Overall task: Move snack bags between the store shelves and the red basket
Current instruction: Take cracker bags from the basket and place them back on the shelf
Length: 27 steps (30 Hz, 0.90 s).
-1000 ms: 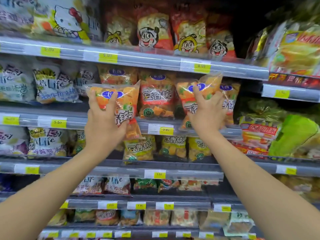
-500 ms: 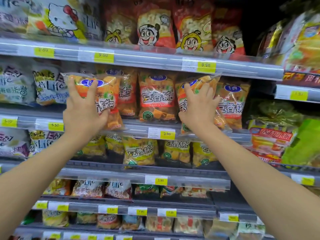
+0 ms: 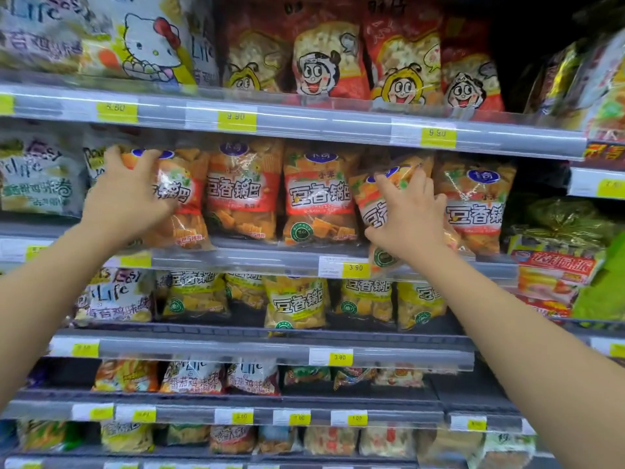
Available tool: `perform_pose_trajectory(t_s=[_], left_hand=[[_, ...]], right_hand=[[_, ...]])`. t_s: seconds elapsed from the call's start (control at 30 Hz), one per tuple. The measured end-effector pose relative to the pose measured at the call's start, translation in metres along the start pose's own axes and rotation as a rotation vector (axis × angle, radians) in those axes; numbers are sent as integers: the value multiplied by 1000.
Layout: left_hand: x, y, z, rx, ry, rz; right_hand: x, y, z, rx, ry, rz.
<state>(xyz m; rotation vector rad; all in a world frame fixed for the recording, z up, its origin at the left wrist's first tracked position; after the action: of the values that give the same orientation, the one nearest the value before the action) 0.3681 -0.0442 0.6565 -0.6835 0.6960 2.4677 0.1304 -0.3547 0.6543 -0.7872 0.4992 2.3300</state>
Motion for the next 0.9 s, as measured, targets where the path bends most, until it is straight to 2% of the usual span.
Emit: perform_pose_trajectory(t_s=[0.13,0.27,0.57,0.7,0.8,0.9], left_hand=[[-18,-9,0,64,10,-74],[-30,-8,-13,148,1,-97],[-47,-25,-50,175,-29,-39],[-57,-26,-69,115,-134,-49],[-70,-27,-72,243,-88,-82],[-83,-29,-87,240,-120,-81]], right_hand=[[-7,9,1,-53,-33,-57],[-16,10,3,-102,13,-85],[-38,10,-11,-118,-14,-186],[-46,12,-33,-168,-39,-263],[-43,5,-47,-254,30,-263],[-39,3,-54,-255,83,-250]])
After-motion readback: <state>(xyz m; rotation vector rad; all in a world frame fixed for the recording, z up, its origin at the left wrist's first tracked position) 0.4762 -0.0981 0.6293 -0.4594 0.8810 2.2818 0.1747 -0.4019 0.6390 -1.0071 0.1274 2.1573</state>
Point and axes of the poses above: each hand's wrist, its own x-axis away from the middle knuckle, its own z-axis out of the back of the hand, y = z × x, the point moved 8 cm from there along -x, towards the middle knuckle, and after that the axes turned 6 degrees about x, right-handed, at the moved point
